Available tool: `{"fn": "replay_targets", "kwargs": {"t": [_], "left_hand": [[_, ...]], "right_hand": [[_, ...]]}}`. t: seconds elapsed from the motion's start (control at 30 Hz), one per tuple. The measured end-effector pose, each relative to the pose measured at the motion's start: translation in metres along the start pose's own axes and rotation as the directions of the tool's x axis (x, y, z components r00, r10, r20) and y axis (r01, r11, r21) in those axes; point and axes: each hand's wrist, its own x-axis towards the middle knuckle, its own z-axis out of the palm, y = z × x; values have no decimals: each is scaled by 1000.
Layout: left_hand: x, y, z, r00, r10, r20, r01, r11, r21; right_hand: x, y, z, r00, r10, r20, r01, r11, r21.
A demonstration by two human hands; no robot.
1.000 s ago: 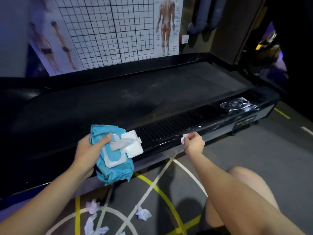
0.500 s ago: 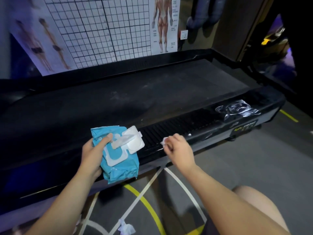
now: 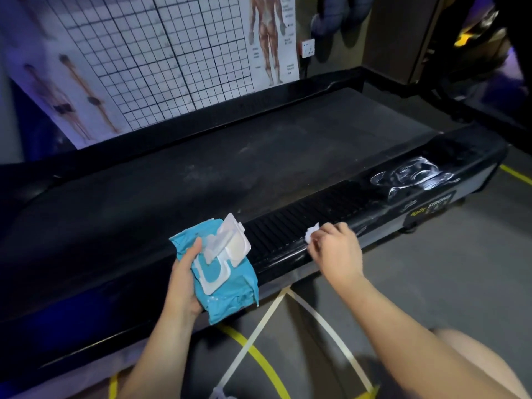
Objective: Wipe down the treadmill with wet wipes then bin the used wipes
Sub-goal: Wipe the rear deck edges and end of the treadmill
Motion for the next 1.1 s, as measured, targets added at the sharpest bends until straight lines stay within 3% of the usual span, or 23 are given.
{"fn": "replay_targets", "kwargs": {"t": [0.17, 0.33, 0.43, 0.57, 0.7, 0.9, 1.1], "left_hand": [[-3, -4, 2, 995, 49, -91, -42, 996, 81], [-12, 22, 14, 982, 129, -137, -99, 974, 206], [-8, 46, 34, 964, 224, -140, -174, 938, 301], [13, 77, 94, 948, 318, 29, -290, 820, 493], [19, 106, 153, 931, 327, 161, -352, 689, 634], [3, 132, 163, 923, 378, 75, -351, 743, 570], [-11, 150, 135, 922, 388, 9, -313, 729, 609]], "right_hand": [[10, 5, -10, 982, 188, 5, -187, 980, -67], [25, 8, -18, 934, 300, 194, -329, 934, 139], [33, 16, -33, 890, 427, 162, -457, 823, 337], [45, 21, -52, 780, 602, 173, -604, 650, 462], [49, 13, -65, 747, 598, 291, -658, 601, 453], [50, -9, -86, 700, 628, 340, -704, 525, 478], [41, -49, -98, 749, 568, 341, -663, 637, 393]]}}
